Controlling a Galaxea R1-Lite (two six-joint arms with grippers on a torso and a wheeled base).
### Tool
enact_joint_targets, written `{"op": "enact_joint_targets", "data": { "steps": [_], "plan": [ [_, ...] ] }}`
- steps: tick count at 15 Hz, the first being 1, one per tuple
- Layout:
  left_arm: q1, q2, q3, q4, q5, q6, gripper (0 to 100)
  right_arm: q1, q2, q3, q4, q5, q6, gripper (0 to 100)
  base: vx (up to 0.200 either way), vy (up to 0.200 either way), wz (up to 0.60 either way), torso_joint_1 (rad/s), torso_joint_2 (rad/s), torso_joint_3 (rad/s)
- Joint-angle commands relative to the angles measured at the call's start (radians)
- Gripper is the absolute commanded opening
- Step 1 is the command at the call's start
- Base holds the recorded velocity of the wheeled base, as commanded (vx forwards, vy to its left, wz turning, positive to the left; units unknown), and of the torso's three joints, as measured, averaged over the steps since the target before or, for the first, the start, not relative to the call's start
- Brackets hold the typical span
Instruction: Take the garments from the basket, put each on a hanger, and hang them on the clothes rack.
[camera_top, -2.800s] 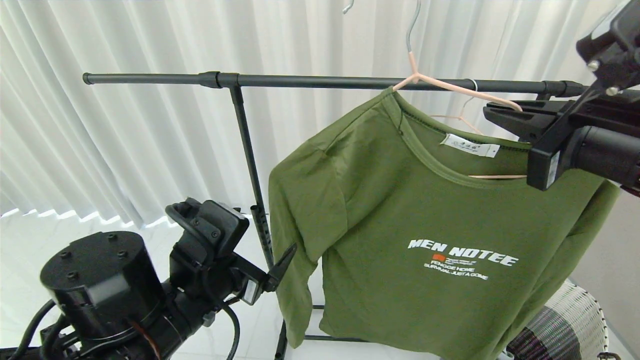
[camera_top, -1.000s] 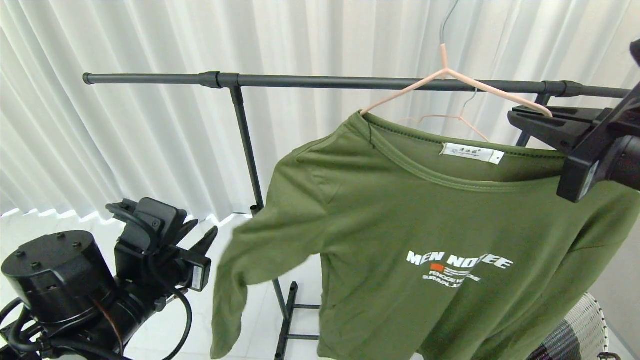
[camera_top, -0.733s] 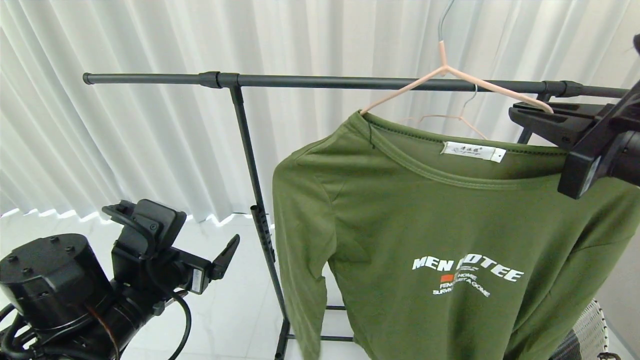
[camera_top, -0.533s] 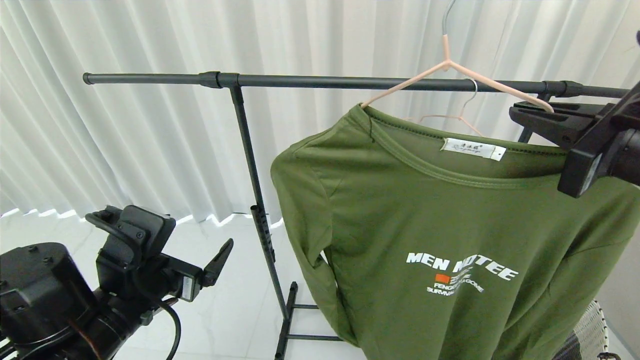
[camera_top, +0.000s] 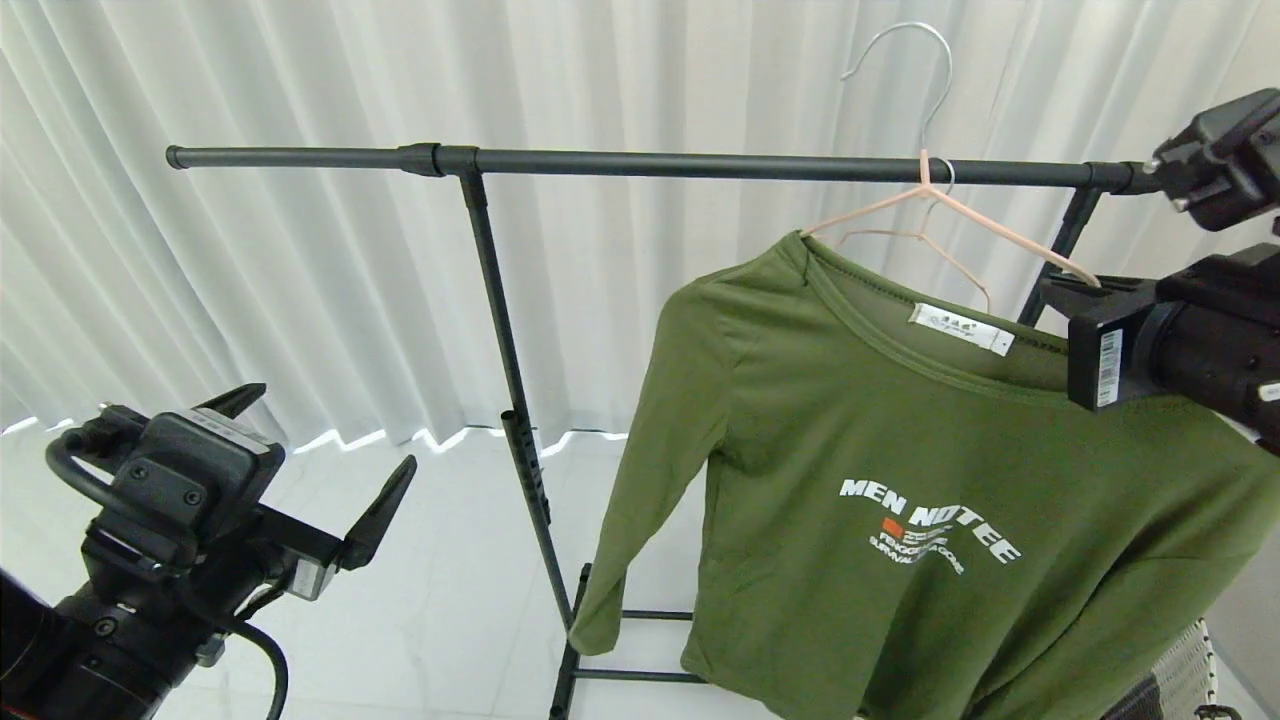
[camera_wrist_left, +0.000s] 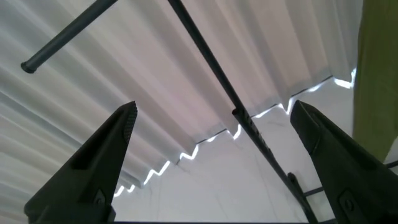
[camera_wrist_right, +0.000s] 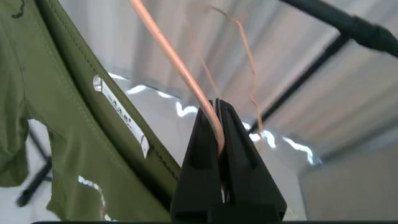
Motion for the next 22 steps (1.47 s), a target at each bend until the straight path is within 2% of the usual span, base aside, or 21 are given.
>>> {"op": "enact_joint_targets", "data": {
  "steps": [1, 3, 5, 11, 14, 18, 22],
  "plan": [
    [0.001, -0.009, 0.0, 0.0, 0.002, 0.0, 100, 0.001, 0.057, 0.0, -0.01, -0.055, 0.009, 0, 0.0, 0.0, 0.0, 0.0, 0.0, 0.0],
    [-0.001, -0.006, 0.0, 0.002, 0.042, -0.001, 100, 0.001, 0.082, 0.0, -0.057, -0.121, 0.028, 0, 0.0, 0.0, 0.0, 0.0, 0.0, 0.0],
    [-0.004, -0.006, 0.002, 0.002, 0.071, -0.009, 100, 0.001, 0.086, 0.0, -0.073, -0.151, 0.029, 0, 0.2, 0.0, 0.0, 0.005, 0.0, 0.002],
    [-0.042, -0.006, 0.006, 0.002, 0.066, -0.004, 100, -0.001, 0.109, 0.0, -0.076, -0.153, 0.039, 0, 0.2, 0.0, 0.0, -0.001, 0.0, 0.002],
    [-0.088, -0.005, 0.003, 0.002, 0.068, -0.001, 100, -0.024, 0.18, -0.005, -0.137, -0.154, 0.066, 0, 0.0, 0.0, 0.0, 0.0, 0.0, 0.0],
    [-0.088, -0.012, -0.001, 0.002, 0.075, -0.001, 100, -0.087, 0.258, -0.005, -0.212, -0.154, 0.066, 0, 0.0, 0.0, 0.0, 0.0, 0.0, 0.0],
    [-0.088, -0.009, 0.003, 0.002, 0.094, -0.001, 100, -0.108, 0.336, -0.008, -0.266, -0.153, 0.066, 0, 0.0, 0.0, 0.0, 0.0, 0.0, 0.0]
  ]
}}
